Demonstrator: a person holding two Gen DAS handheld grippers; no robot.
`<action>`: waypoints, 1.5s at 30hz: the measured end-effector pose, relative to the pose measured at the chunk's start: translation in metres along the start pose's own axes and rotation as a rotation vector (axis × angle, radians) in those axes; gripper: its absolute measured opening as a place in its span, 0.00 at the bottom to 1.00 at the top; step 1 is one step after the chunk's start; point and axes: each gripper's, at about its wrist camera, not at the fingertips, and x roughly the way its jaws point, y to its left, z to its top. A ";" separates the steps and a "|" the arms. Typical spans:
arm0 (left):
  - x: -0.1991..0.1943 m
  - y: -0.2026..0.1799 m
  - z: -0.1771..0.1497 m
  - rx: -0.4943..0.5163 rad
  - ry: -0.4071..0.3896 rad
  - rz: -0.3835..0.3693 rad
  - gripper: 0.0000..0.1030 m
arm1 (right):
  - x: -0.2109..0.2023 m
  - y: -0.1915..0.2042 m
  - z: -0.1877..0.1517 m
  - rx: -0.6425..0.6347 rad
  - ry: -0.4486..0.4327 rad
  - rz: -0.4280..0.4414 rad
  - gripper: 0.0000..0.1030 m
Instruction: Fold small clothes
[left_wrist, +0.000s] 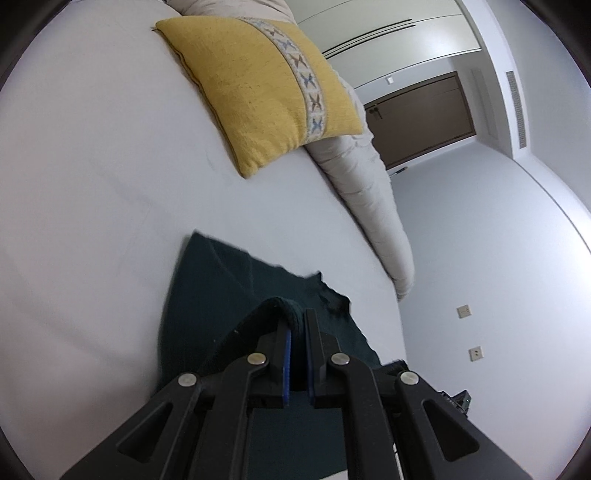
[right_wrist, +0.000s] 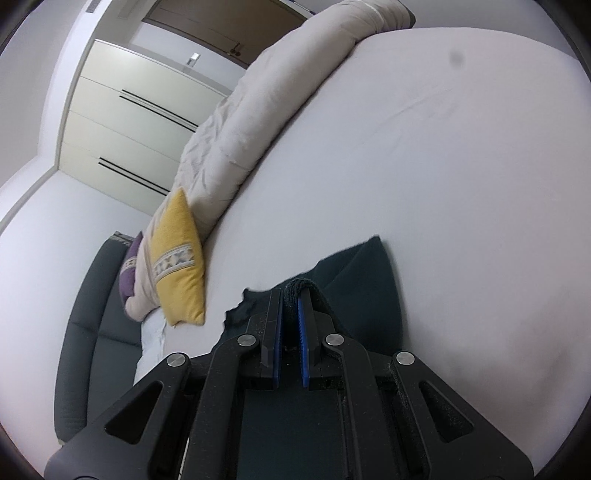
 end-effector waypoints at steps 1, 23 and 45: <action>0.004 0.000 0.004 0.003 -0.005 0.010 0.06 | 0.009 0.000 0.005 -0.006 0.001 -0.012 0.06; 0.042 0.001 0.023 0.062 -0.088 0.152 0.59 | 0.096 -0.010 0.031 -0.129 -0.057 -0.249 0.54; 0.049 -0.001 -0.045 0.328 -0.052 0.480 0.31 | 0.086 0.020 -0.052 -0.355 0.016 -0.302 0.44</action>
